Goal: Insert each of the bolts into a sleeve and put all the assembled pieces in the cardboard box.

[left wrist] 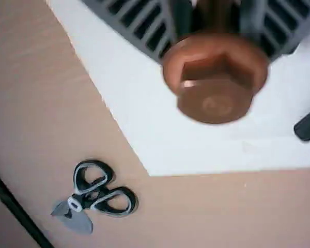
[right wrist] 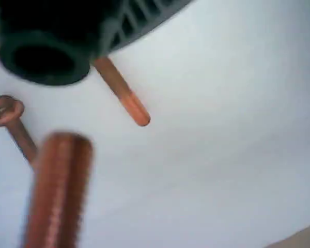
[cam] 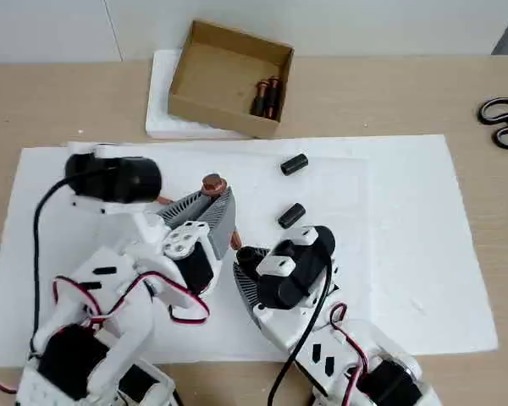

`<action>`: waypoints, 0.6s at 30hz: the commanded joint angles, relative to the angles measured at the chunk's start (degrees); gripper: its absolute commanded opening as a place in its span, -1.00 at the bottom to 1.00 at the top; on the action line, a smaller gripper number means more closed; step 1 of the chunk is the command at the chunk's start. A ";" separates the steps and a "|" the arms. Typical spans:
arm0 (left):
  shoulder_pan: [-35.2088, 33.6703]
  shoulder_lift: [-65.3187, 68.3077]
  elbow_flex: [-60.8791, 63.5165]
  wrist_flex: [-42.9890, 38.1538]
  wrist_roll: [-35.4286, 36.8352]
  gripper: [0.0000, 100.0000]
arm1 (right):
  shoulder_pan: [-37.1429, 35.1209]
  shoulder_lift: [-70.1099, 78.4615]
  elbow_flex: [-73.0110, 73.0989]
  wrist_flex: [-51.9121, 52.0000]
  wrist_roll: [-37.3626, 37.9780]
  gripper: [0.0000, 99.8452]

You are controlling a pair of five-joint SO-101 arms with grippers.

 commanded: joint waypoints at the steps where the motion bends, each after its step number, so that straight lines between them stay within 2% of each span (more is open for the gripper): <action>1: -0.09 -0.35 0.75 -1.67 0.97 -0.99 | -0.22 -0.57 -0.44 -1.54 0.53 -0.99; 6: 2.55 -0.35 3.74 -4.31 1.05 -0.99 | -0.40 -0.57 -0.53 -1.54 0.53 -0.99; 18: 2.81 -0.35 6.64 -5.36 1.05 -0.99 | -0.40 -0.66 -0.62 -1.63 0.53 -0.99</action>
